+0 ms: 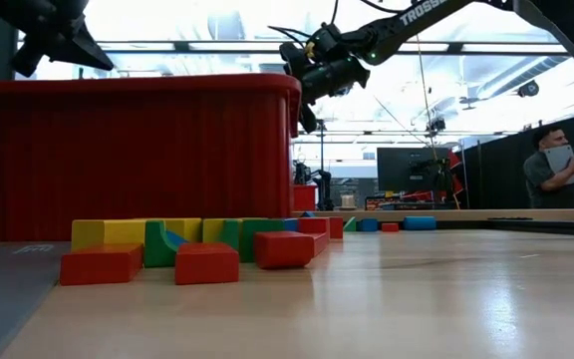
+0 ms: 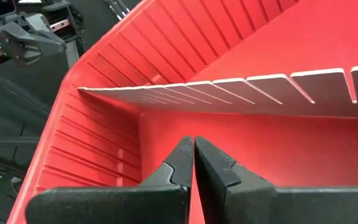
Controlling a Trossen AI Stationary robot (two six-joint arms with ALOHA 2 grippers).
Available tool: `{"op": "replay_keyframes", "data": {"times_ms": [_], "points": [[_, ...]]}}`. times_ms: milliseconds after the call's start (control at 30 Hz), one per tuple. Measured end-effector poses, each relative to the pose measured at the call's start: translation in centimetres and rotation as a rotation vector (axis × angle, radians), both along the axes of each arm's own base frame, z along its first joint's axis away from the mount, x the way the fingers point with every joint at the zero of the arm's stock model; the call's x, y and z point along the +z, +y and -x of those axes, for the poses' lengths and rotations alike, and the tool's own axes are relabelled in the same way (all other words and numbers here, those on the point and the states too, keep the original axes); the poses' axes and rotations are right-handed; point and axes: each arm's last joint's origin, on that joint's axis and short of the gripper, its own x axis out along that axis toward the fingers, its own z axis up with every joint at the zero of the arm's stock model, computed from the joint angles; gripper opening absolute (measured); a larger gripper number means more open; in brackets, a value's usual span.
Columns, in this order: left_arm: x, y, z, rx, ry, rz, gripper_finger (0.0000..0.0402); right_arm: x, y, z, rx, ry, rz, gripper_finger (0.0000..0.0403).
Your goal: Sort blocks
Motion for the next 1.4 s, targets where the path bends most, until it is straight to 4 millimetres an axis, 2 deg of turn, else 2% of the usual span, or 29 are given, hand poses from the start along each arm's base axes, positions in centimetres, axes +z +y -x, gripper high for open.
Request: {"op": "replay_keyframes", "data": {"times_ms": [600, 733, 967, 1400], "points": [[-0.1, 0.0, 0.1, 0.0, 0.01, -0.003, 0.0, -0.6, 0.3, 0.4, 0.013, 0.071, -0.029, 0.0], [-0.1, 0.0, 0.1, 0.0, 0.01, -0.003, 0.0, -0.3, 0.2, 0.9, 0.01, 0.083, -0.02, 0.0], [-0.1, 0.0, 0.1, -0.001, 0.013, -0.006, 0.0, -0.4, 0.1, 2.6, -0.008, 0.204, 0.013, 0.0], [0.0, 0.0, 0.1, 0.005, 0.015, -0.012, 0.0, -0.6, -0.1, 3.2, -0.02, 0.264, 0.062, 0.0]]}}
